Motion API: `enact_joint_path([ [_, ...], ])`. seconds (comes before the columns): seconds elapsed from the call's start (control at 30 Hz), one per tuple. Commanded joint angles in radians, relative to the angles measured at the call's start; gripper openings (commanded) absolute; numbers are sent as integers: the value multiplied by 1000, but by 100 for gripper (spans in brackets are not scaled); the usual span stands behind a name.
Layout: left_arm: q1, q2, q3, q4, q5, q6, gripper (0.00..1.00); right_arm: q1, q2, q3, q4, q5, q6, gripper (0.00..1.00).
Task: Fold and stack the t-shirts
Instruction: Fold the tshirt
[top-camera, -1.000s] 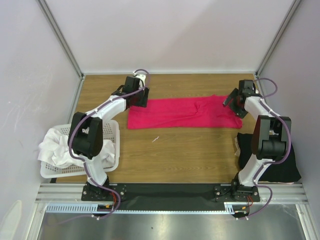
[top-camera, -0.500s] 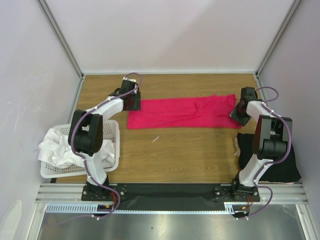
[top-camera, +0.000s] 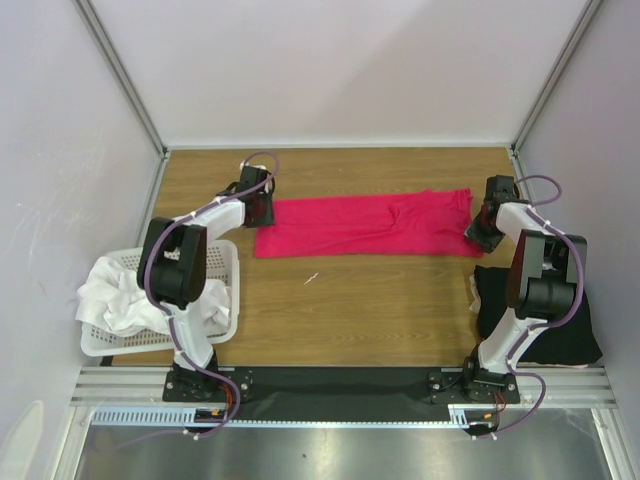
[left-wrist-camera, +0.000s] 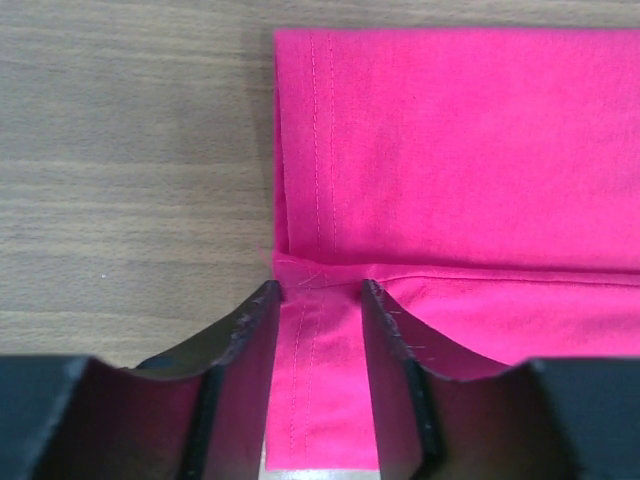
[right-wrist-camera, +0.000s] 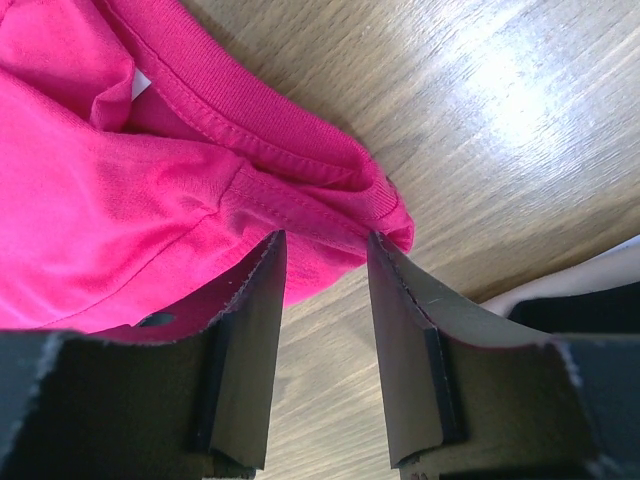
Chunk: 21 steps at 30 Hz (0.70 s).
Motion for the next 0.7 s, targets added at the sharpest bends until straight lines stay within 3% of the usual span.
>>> enact_joint_path([
  [0.0,11,16,-2,38,-2,-27,43,-5,-11,12,11,22,-13,43],
  [0.17,19,16,-5,46,-22,-40,28,-8,-10,14,6,31,-16,41],
  [0.33,30,-1,-9,60,-68,-83,1,-16,-10,9,-3,42,-20,37],
  [0.67,45,-53,-35,107,-114,-133,0,-30,-14,-6,2,45,-28,33],
])
